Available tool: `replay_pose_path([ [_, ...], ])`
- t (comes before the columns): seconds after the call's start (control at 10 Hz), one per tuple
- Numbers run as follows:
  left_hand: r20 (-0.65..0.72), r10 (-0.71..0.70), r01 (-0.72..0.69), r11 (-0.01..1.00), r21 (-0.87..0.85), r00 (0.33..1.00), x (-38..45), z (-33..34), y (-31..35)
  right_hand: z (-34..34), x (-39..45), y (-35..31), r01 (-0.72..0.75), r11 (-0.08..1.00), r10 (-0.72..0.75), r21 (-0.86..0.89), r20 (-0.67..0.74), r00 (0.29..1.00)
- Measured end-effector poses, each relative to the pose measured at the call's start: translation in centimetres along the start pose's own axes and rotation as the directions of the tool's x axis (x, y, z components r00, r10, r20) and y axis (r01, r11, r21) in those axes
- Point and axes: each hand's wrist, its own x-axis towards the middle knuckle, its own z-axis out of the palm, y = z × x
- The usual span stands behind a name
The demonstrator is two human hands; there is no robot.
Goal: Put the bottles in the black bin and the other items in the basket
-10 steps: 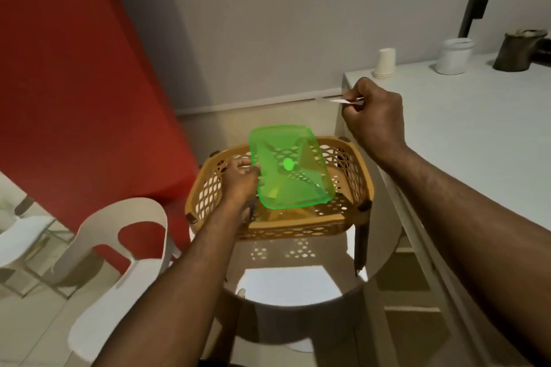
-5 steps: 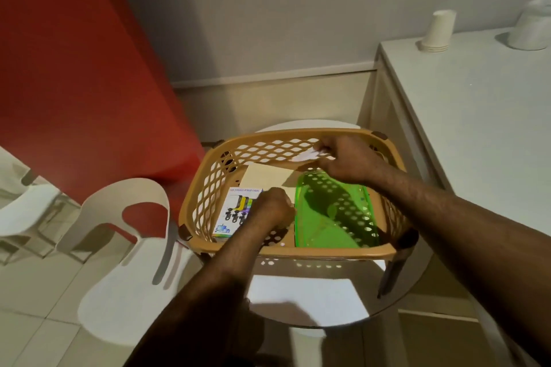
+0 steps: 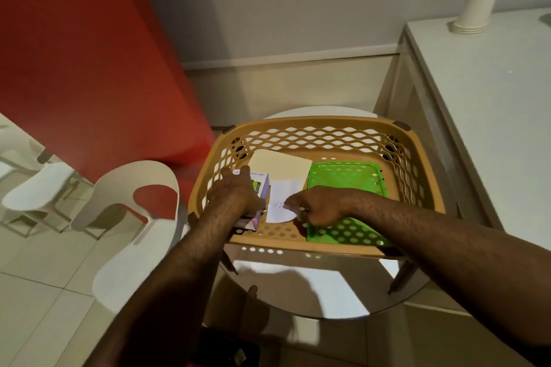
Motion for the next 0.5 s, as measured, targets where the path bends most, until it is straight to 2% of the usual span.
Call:
replay_pose_path([
  [0.1,-0.023,-0.012,0.011,1.0,-0.013,1.0,0.1,-0.2,0.0,0.2,0.0,-0.3,0.028,0.999,-0.028,0.035,-0.011,1.0],
  [0.2,-0.011,-0.034,0.033,0.999,-0.011,0.999,-0.4,0.3,0.1,-0.1,-0.5,-0.4,0.054,0.999,-0.053,0.007,-0.142,0.988],
  [0.3,-0.057,-0.047,0.044,0.998,-0.052,0.997,-0.9,0.6,0.0,-0.7,-1.0,0.2,0.009,1.0,-0.008,0.0,-0.335,0.942],
  [0.4,-0.233,-0.026,0.01,0.997,-0.072,0.972,-2.9,1.0,-0.2,-2.0,-2.5,0.5,-0.033,0.997,0.066,0.071,-0.535,0.842],
  [0.5,-0.358,0.003,-0.048,0.992,-0.114,0.934,-4.2,1.5,-0.5,-1.9,-3.7,0.7,-0.04,0.992,0.103,0.119,-0.592,0.799],
])
